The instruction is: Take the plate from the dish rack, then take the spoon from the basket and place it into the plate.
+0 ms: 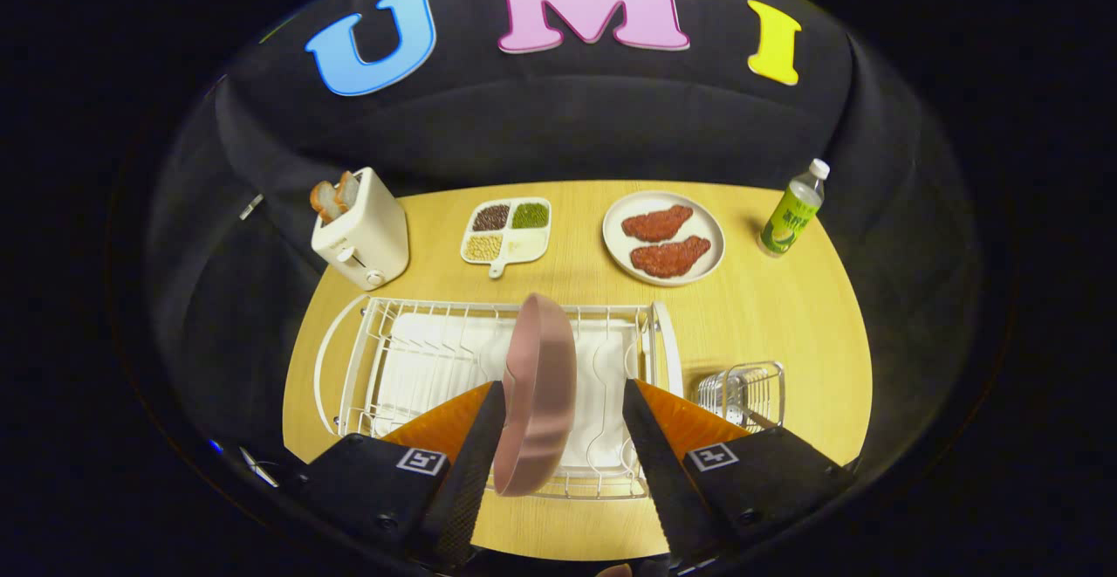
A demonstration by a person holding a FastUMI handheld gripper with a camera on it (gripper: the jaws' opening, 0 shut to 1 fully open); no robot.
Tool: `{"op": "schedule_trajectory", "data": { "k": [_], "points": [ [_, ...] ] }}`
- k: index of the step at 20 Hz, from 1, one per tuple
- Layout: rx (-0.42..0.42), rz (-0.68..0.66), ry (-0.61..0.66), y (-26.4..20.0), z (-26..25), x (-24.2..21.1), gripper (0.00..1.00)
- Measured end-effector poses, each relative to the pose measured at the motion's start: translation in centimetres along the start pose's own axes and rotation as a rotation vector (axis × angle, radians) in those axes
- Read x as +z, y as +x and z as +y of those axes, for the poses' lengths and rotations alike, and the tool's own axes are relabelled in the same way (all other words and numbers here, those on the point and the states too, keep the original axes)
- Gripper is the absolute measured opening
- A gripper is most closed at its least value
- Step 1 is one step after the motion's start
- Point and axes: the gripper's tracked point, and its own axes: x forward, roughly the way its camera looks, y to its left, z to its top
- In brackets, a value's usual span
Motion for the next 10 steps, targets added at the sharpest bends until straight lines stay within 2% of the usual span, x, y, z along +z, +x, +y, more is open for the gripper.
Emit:
{"op": "schedule_trajectory", "data": {
  "k": [3,5,6,7,10],
  "points": [
    [0.016,0.085,0.092,2.3,1.2,-1.6,0.71],
    [0.008,0.129,0.110,3.3,1.6,-2.5,0.59],
    [-0.009,0.138,0.105,3.7,1.5,-2.8,0.56],
    [-0.033,0.143,0.099,3.8,1.2,-2.9,0.44],
    [-0.124,0.163,0.084,3.9,-0.2,-3.2,0.36]
  ]
}}
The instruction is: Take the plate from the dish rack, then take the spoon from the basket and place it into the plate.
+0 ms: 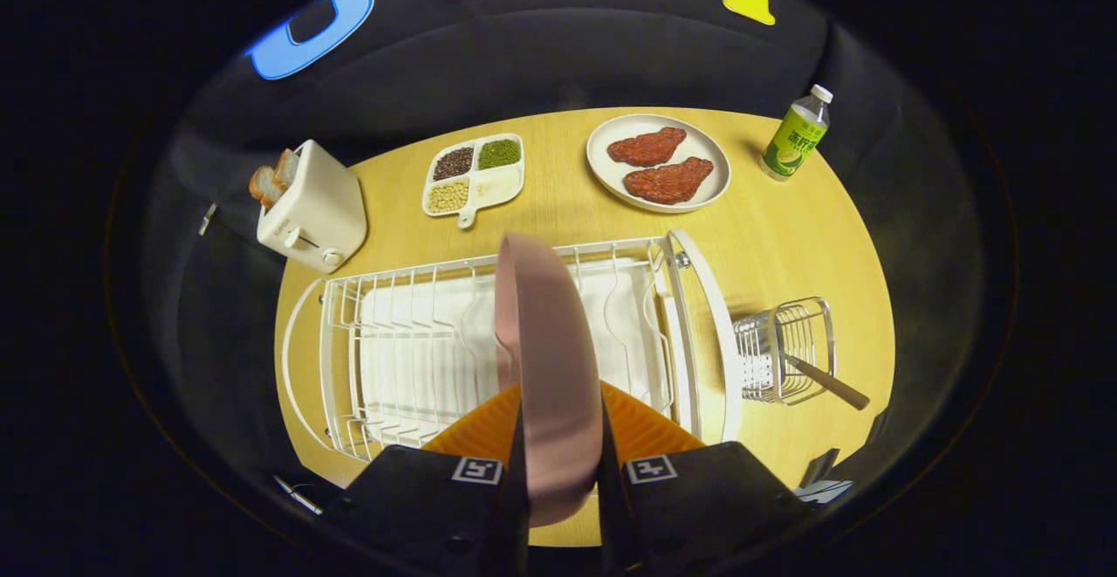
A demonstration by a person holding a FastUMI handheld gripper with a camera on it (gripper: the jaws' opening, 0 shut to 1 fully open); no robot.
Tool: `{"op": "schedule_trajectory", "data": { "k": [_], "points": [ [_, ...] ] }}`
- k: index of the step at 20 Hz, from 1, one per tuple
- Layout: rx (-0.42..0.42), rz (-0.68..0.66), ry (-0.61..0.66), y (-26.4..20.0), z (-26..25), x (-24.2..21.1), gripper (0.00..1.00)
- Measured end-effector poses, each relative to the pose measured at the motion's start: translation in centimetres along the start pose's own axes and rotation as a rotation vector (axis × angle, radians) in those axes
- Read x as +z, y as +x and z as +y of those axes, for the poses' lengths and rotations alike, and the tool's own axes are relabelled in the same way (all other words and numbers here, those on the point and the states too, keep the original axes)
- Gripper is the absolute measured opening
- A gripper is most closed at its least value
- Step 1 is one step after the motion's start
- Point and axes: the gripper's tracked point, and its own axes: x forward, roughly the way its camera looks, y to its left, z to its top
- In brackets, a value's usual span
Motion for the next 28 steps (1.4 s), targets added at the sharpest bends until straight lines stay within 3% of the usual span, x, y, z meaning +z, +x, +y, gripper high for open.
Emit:
{"op": "schedule_trajectory", "data": {
  "k": [3,9,18,22,28],
  "points": [
    [-0.055,-0.020,-0.016,-0.8,-0.7,0.6,0.31],
    [-0.176,-0.132,-0.164,-3.8,-1.2,3.6,0.30],
    [0.060,-0.132,0.001,-7.0,-2.5,0.7,0.30],
    [0.178,-0.121,0.005,-9.3,-3.1,-2.8,0.30],
    [0.279,-0.091,0.013,-11.7,-4.4,-9.9,0.30]
  ]
}}
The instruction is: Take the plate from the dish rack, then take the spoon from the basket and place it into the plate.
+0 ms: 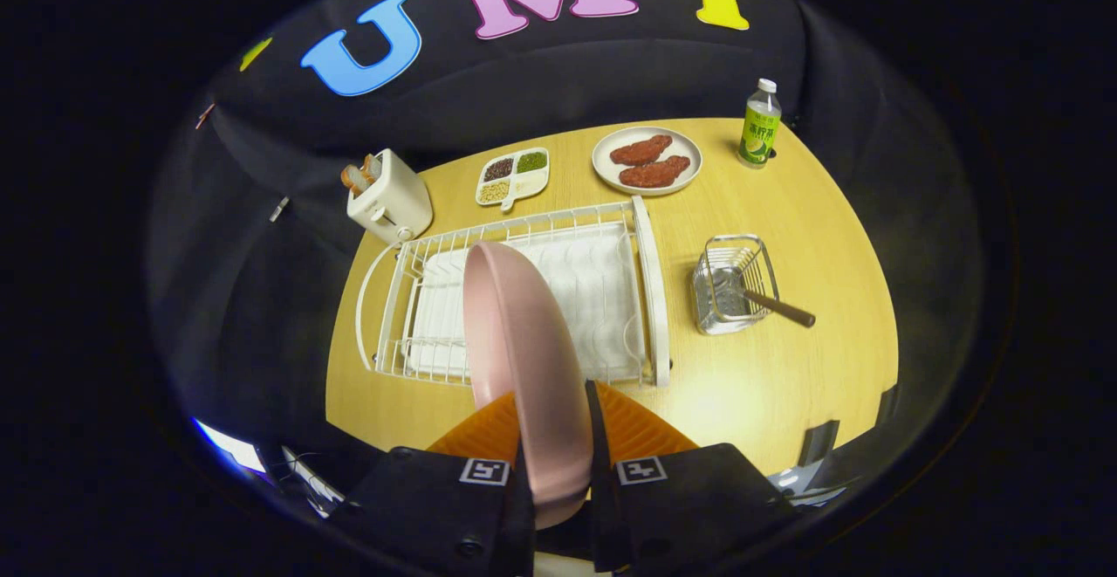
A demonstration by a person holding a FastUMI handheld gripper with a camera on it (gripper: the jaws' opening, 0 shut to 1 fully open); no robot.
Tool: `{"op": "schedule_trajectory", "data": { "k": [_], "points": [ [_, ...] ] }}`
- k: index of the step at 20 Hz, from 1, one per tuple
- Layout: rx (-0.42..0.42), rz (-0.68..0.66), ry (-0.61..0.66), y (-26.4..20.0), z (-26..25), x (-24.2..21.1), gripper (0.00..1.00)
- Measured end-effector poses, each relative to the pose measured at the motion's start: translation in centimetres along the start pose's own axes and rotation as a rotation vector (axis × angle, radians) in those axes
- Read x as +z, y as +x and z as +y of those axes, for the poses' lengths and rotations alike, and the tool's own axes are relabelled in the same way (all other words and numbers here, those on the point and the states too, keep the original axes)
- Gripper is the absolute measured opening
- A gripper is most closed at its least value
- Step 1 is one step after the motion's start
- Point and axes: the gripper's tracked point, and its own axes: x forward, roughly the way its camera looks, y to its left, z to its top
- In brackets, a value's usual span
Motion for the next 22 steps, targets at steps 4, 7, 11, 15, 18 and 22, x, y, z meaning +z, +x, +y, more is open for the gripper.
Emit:
{"op": "schedule_trajectory", "data": {
  "k": [4,7,11,15,18,22],
  "points": [
    [0.043,0.070,0.065,-0.3,-1.1,-6.1,0.30],
    [0.059,0.146,0.087,1.0,-1.5,-10.2,0.30],
    [0.096,0.185,0.104,3.9,-1.2,-12.9,0.30],
    [0.149,0.202,0.179,6.7,-0.5,-14.2,0.30],
    [0.137,0.206,0.172,8.8,-1.3,-14.9,0.30],
    [0.156,0.175,0.196,9.8,-1.3,-14.3,0.30]
  ]
}}
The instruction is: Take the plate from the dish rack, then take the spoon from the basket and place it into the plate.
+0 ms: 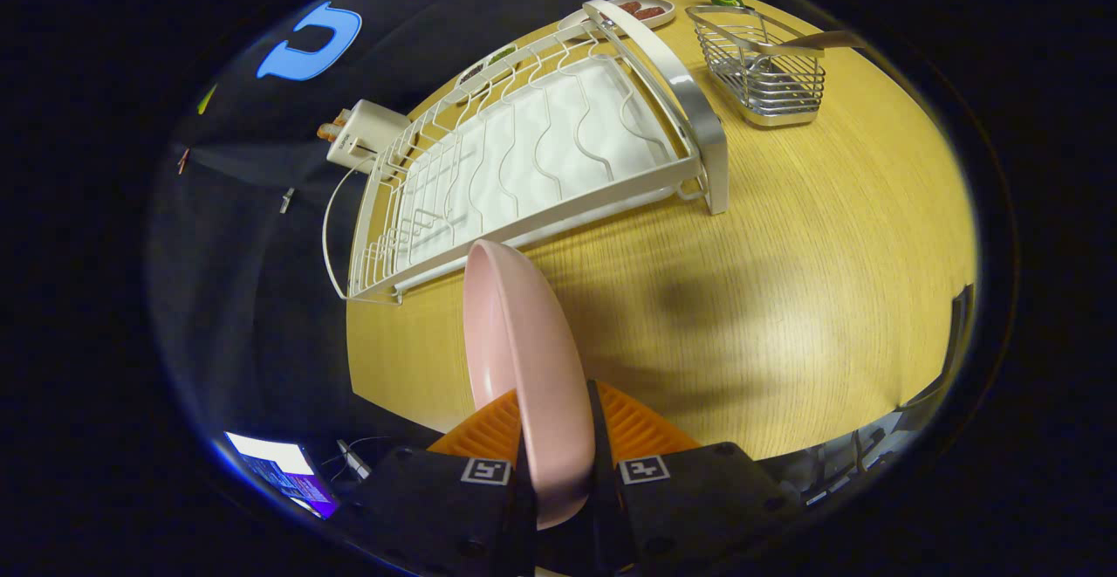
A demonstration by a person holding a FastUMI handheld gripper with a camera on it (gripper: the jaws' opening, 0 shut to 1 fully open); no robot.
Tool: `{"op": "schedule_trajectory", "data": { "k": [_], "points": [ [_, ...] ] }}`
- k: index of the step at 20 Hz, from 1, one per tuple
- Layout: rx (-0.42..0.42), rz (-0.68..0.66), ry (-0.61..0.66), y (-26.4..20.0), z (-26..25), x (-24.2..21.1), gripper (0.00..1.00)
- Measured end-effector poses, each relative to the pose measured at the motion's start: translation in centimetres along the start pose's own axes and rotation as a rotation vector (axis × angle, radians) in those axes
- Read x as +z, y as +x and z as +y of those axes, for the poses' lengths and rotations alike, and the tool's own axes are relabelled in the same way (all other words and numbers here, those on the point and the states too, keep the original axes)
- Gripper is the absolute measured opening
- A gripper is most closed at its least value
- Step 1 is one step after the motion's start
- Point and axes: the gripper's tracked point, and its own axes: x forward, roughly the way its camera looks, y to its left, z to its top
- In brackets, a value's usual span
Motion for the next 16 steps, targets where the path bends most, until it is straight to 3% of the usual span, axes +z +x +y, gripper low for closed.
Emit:
{"op": "schedule_trajectory", "data": {
  "k": [3,9,12,16],
  "points": [
    [-0.043,-0.034,-0.013,0.2,-1.4,0.9,0.38],
    [-0.096,-0.083,-0.042,-0.3,-3.1,2.3,0.42],
    [-0.106,-0.152,-0.132,-1.7,-3.2,3.6,0.46],
    [-0.123,-0.315,-0.276,-5.6,-3.2,6.8,0.68]
  ]
}}
